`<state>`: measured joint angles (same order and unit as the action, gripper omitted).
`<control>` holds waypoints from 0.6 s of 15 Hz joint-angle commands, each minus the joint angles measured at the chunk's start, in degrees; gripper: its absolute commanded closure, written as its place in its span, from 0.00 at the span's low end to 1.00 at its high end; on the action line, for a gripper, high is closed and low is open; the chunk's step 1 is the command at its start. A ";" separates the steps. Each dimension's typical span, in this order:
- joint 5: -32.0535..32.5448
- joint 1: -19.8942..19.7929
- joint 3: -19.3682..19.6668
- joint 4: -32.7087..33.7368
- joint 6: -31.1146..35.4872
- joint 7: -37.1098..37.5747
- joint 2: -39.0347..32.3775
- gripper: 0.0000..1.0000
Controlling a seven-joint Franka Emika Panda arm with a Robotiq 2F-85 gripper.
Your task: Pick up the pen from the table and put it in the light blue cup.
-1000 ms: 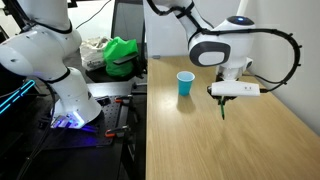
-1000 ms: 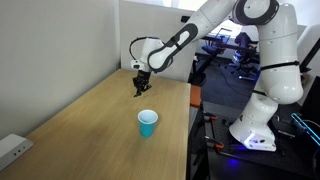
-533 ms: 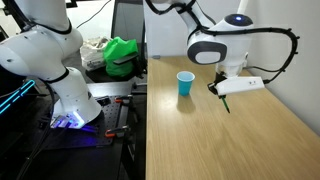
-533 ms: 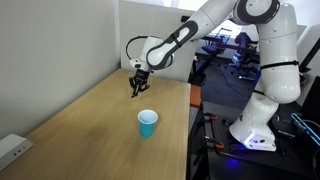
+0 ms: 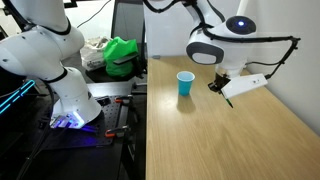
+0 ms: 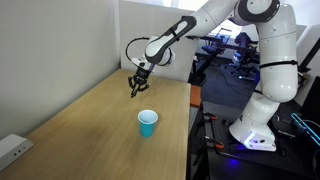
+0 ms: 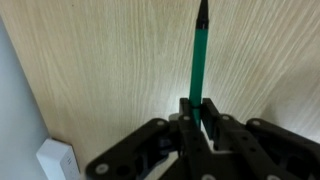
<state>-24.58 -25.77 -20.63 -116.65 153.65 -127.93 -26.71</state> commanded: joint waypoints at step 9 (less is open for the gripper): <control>-15.27 1.53 2.91 -0.81 -13.85 -21.77 3.72 0.96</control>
<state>-36.07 -25.90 -20.07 -116.60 143.67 -144.76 -25.74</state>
